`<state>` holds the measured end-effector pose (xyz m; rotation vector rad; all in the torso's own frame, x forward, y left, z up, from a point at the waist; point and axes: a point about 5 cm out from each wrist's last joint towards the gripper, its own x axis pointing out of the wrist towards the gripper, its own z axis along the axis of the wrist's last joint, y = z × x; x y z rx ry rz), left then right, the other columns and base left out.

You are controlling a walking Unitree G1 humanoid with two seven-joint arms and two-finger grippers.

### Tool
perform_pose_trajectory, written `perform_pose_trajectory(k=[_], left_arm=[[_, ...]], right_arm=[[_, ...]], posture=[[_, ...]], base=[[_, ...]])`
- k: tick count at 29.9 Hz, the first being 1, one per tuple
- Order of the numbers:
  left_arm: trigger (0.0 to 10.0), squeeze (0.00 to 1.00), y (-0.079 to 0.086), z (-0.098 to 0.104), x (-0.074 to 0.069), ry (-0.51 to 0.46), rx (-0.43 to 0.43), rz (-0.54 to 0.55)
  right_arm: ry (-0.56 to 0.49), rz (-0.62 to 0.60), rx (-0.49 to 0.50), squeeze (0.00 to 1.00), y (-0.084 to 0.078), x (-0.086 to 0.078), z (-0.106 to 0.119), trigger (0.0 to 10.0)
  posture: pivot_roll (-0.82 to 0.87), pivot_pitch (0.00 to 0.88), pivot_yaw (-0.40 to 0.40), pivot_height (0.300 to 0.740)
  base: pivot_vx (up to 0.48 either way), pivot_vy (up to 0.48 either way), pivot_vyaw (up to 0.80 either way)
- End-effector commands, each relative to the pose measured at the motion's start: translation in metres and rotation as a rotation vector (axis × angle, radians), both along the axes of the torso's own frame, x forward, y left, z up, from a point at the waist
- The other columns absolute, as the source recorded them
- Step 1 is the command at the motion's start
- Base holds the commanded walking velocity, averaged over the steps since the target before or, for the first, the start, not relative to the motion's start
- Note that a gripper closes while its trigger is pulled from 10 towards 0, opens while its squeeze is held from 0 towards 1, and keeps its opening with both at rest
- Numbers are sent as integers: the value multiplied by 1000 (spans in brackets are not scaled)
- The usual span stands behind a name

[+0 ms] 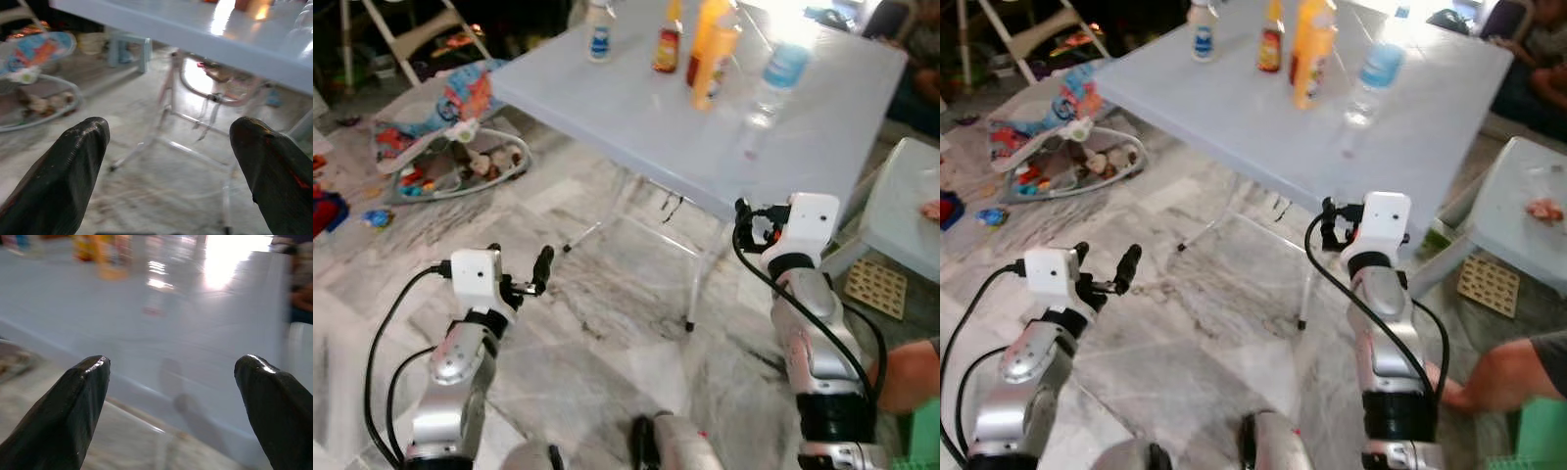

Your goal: Restocking fridge

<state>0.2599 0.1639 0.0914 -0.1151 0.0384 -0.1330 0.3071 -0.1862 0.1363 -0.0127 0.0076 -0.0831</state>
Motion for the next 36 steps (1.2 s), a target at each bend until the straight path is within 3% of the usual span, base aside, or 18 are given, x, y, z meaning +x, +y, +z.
perform_pose_trajectory(k=[1,7,13,18,25,36], left_arm=[[10000,0,5,-3,0,18,17,39],[10000,0,17,0,1,-6,42,108],[10000,0,37,6,-13,-31,64,196],[10000,0,43,4,-20,-22,71,201],[10000,0,37,18,-1,-87,42,152],[10000,0,26,15,-4,-76,8,134]], right_arm=[[-25,4,0,0,1,1,4,10000],[-85,34,-72,0,1,-2,12,10000],[-130,33,-195,0,-7,-28,10,10000],[-103,24,-132,0,-7,-42,2,10000],[-148,1,-123,0,-4,-31,14,10000],[-149,4,-129,0,-5,-31,14,10000]], posture=[[-41,116,-31,740],[-22,81,-51,740],[-2,50,-48,740],[5,28,-45,740],[-11,37,-39,740],[-10,30,-44,740]], base=[[0,0,0],[0,0,0],[0,0,0],[0,0,0],[0,0,0],[231,0,-291]])
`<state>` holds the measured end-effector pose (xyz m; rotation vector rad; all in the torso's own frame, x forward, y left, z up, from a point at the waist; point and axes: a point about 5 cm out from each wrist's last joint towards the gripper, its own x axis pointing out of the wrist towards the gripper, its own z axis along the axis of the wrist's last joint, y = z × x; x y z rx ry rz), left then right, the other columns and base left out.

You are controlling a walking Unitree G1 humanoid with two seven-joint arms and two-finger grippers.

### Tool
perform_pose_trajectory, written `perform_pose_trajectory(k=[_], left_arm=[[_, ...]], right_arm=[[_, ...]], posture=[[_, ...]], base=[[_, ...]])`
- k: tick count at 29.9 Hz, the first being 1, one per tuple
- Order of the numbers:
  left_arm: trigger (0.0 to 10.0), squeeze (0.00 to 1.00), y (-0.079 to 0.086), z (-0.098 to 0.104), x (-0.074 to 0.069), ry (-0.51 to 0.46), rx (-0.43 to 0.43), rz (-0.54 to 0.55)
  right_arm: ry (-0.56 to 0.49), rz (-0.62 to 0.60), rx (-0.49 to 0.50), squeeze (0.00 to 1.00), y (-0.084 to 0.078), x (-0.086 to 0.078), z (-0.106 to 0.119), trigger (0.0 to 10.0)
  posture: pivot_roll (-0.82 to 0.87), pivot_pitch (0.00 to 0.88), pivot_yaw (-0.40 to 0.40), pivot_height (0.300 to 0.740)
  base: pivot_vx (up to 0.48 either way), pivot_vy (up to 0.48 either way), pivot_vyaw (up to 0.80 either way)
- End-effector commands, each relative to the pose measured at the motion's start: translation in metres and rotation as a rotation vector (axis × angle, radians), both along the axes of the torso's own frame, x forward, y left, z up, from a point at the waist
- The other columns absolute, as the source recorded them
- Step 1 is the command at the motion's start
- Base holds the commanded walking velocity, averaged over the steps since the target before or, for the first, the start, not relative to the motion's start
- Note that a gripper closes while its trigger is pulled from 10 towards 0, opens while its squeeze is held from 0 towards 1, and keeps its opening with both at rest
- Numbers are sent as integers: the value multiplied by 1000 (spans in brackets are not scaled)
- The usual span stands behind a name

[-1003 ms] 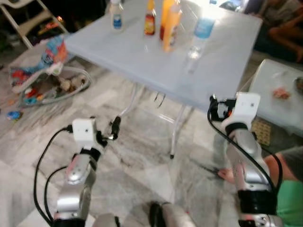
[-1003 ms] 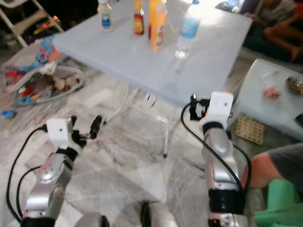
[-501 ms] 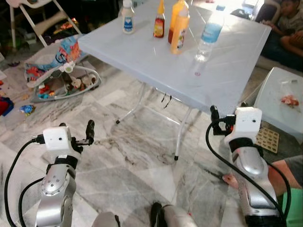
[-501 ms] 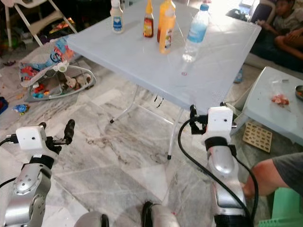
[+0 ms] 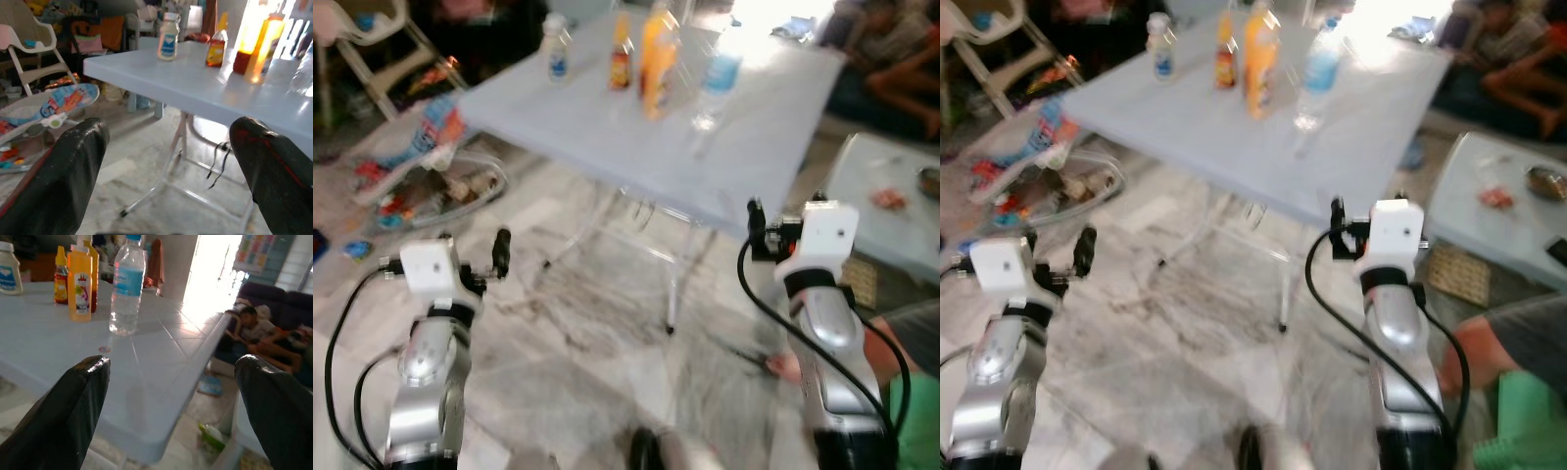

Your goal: Restocking fridge

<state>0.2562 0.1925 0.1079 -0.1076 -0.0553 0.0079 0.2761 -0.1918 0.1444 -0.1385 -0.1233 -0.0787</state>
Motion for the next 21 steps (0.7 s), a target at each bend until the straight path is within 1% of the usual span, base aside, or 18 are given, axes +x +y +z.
perform_pose_trajectory(k=[1,5,11,16,21], left_arm=[[10000,0,-4,-2,0,9,0,-10],[10000,0,-6,-3,1,6,-12,0],[10000,0,-9,-3,2,1,-13,-5],[10000,0,-15,-1,5,-8,-8,-45],[10000,0,-19,-1,11,10,-12,-100]], right_arm=[[-22,11,3,0,3,1,5,10000],[-18,59,1,0,11,6,7,10000],[-19,81,-6,0,13,11,9,10000],[-41,78,-28,0,11,13,13,10000],[-71,38,-56,0,3,17,20,10000]], posture=[[-6,24,-56,740],[7,15,-84,740],[14,21,-95,740],[-3,40,-69,740],[-27,68,-38,740]], base=[[289,0,0],[263,0,0],[0,0,0],[301,0,0],[428,0,0]])
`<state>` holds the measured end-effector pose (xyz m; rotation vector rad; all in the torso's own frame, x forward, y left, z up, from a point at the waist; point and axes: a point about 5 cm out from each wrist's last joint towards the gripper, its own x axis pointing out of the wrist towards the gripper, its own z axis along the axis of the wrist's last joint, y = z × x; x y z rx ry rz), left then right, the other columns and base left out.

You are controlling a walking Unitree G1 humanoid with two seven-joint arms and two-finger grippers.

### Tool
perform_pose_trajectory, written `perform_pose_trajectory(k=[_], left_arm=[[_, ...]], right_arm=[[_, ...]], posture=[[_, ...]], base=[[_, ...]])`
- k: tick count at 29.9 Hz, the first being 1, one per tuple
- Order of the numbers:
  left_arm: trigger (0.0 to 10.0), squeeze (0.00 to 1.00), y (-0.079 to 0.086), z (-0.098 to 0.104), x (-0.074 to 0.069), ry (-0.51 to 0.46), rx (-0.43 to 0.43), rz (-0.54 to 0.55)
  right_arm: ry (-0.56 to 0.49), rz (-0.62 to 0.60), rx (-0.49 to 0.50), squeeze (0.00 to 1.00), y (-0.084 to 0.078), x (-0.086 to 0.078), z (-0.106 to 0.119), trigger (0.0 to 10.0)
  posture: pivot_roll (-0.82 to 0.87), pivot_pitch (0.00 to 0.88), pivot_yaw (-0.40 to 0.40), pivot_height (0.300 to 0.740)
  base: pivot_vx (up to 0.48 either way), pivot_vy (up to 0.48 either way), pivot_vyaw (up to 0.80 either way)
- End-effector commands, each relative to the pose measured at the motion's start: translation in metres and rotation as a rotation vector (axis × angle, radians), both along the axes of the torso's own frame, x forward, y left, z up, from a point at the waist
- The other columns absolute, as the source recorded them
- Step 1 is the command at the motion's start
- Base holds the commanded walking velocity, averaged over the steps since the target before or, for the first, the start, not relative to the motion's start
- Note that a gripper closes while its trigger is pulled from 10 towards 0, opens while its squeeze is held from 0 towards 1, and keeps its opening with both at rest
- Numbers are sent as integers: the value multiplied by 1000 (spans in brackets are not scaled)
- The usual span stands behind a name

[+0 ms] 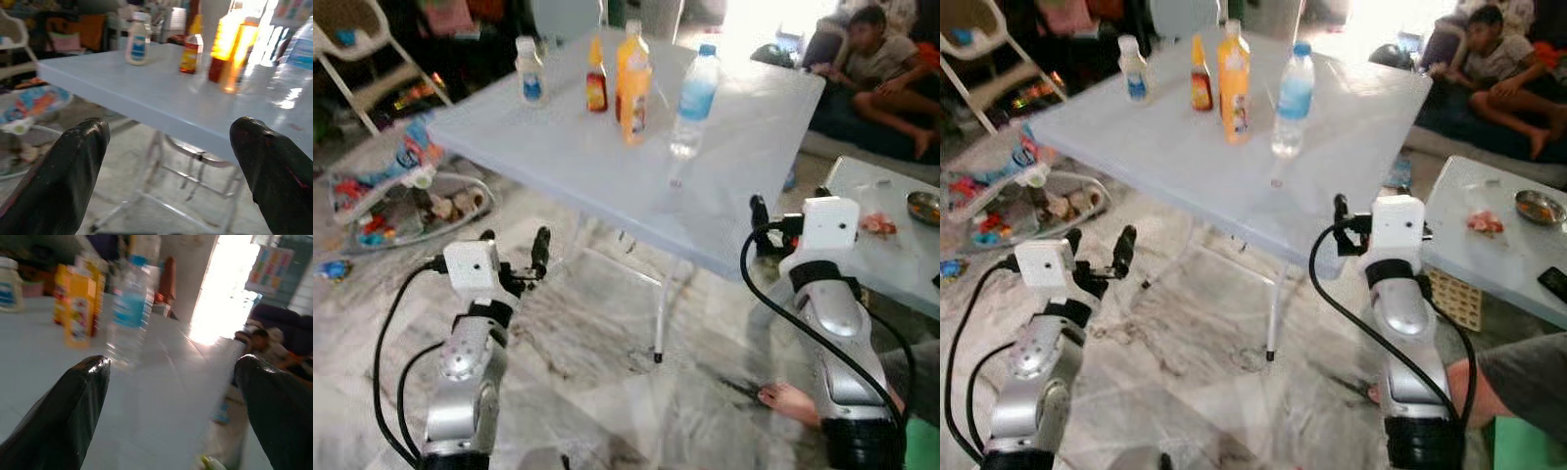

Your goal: Restocking fridge

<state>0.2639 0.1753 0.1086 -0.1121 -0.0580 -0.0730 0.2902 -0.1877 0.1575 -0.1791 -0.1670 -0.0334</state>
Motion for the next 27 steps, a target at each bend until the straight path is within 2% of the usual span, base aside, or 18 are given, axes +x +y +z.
perform_pose_trajectory(k=[1,8,13,16,22,23,27], left_arm=[[10000,0,-2,-1,4,20,-11,-22],[10000,0,-5,0,8,12,3,-46],[10000,0,-8,0,10,18,-11,-35],[10000,0,-6,-4,9,35,9,-1],[10000,0,-8,-5,12,48,33,-48],[10000,0,-8,-4,14,47,38,-51],[10000,0,-7,2,24,40,52,-55]], right_arm=[[-36,-9,-12,0,-2,3,8,10000],[-49,-20,-19,0,-3,4,9,10000],[-39,2,4,0,4,3,5,10000],[-41,4,6,0,6,3,4,10000],[-60,-27,25,0,4,3,4,10000],[-62,-30,27,0,5,3,4,10000],[-66,-36,34,0,8,1,3,10000]], posture=[[-33,72,-30,740],[-38,74,-20,740],[-33,76,-13,740],[-34,78,2,740],[-40,81,38,740],[-43,86,63,740],[-60,93,80,740]], base=[[439,0,0],[436,0,0],[430,0,0],[0,0,0],[0,0,0],[0,0,0],[0,0,0]])
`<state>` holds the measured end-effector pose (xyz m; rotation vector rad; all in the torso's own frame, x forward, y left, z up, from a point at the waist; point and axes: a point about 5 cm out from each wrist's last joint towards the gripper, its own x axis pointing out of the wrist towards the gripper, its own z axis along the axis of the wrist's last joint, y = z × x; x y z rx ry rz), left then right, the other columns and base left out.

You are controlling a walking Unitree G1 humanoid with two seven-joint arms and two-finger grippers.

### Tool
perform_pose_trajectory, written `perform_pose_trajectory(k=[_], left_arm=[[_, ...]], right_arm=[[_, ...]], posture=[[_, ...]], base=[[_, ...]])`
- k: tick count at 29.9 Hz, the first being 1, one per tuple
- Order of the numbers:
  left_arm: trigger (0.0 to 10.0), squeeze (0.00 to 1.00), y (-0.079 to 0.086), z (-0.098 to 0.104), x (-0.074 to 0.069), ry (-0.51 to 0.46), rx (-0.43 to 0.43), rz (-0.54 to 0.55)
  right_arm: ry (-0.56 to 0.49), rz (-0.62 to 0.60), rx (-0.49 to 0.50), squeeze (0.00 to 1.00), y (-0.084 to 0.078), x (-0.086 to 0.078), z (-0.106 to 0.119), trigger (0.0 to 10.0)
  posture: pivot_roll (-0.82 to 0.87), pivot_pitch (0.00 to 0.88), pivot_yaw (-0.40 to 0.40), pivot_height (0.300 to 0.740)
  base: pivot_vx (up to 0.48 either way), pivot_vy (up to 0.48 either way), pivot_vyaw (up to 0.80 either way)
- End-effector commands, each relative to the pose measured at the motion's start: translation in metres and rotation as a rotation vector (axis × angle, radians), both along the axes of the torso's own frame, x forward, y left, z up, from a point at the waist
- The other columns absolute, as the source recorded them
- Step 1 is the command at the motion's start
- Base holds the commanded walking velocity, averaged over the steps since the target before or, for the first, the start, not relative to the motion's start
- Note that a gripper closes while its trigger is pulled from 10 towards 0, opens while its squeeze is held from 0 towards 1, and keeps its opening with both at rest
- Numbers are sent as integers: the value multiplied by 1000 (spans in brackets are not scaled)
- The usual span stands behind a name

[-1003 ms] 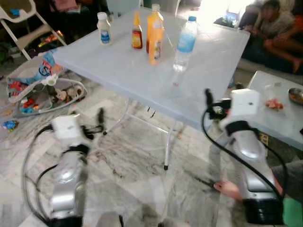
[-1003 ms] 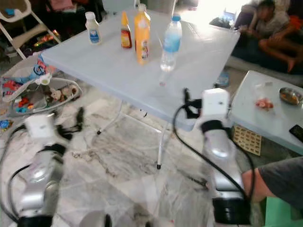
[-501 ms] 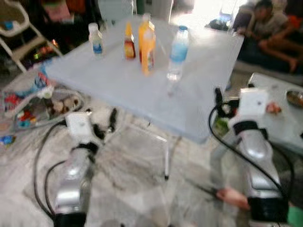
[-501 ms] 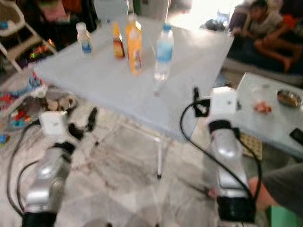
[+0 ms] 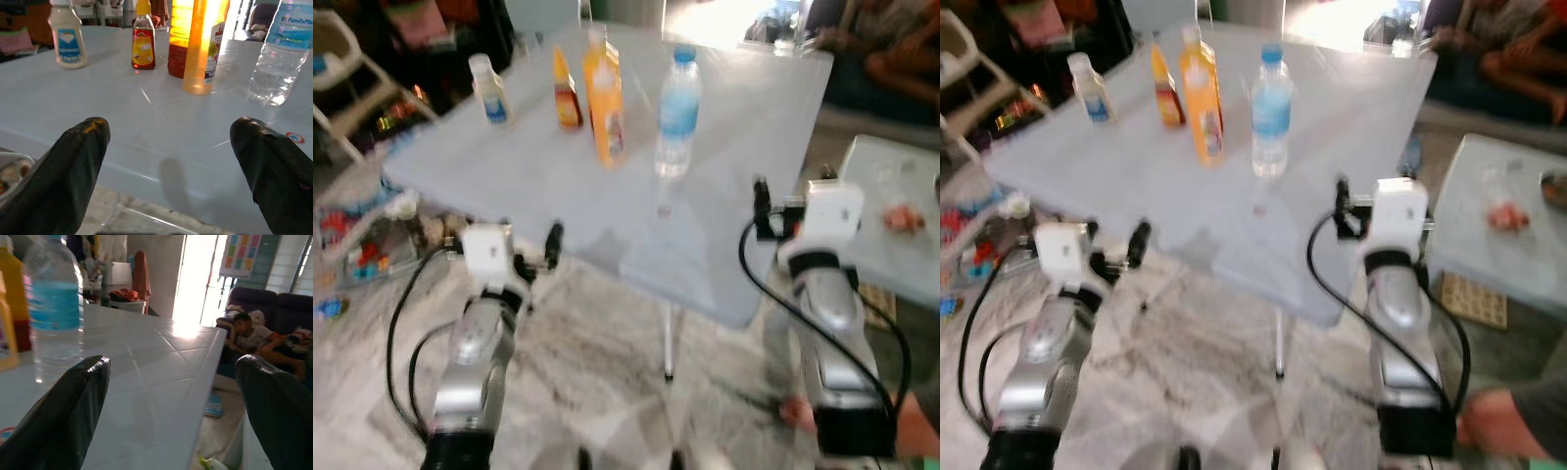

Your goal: Restocking fridge

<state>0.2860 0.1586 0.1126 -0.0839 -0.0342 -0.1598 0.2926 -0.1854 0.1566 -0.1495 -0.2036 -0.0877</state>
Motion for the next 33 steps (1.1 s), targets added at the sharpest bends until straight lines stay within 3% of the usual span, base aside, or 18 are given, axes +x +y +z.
perform_pose_trajectory(k=[1,12,19,30,33], left_arm=[[10000,0,10,-2,4,20,23,32],[10000,0,3,1,10,-11,-8,3],[10000,0,5,-2,8,0,-39,20],[10000,0,3,-4,6,3,-35,19],[10000,0,2,-3,6,2,-29,13]], right_arm=[[-25,14,-1,0,7,-3,4,10000],[-24,31,-23,0,5,-3,6,10000],[-21,63,-27,0,10,2,8,10000],[-15,66,-27,0,10,4,9,10000],[-8,58,-27,0,10,5,7,10000]], posture=[[-67,97,81,740],[-81,102,47,740],[-70,108,19,740],[-66,109,14,740],[-65,108,13,740]], base=[[0,0,0],[30,25,0],[318,354,0],[0,446,0],[0,458,-727]])
